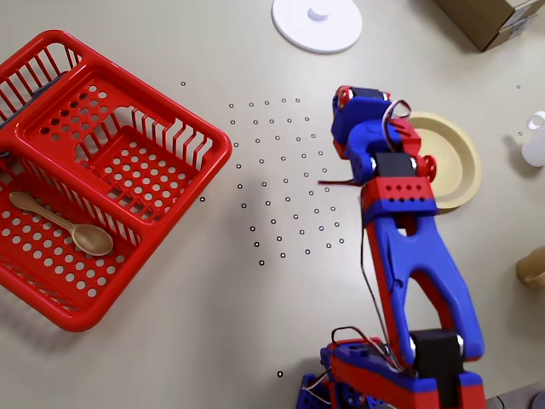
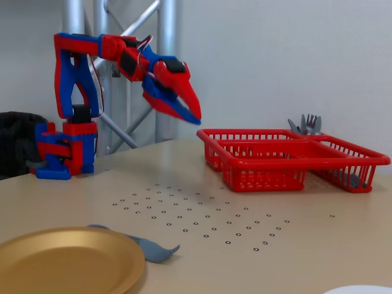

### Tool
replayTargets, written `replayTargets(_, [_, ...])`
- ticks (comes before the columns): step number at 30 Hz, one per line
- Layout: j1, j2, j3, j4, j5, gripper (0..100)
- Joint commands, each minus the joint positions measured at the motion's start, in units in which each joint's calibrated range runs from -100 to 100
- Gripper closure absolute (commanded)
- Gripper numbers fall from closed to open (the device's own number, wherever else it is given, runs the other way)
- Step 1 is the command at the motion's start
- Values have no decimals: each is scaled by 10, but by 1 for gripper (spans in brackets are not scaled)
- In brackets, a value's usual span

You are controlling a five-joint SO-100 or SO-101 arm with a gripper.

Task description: Push the fork on the left side of the plate

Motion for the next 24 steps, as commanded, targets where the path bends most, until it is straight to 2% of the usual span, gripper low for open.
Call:
replayTargets(1, [-31, -87, 0, -16, -14, 100])
replayTargets(10, [-100, -217, 38, -15, -41, 100])
replayTargets(24, [-116, -472, 229, 46, -40, 100])
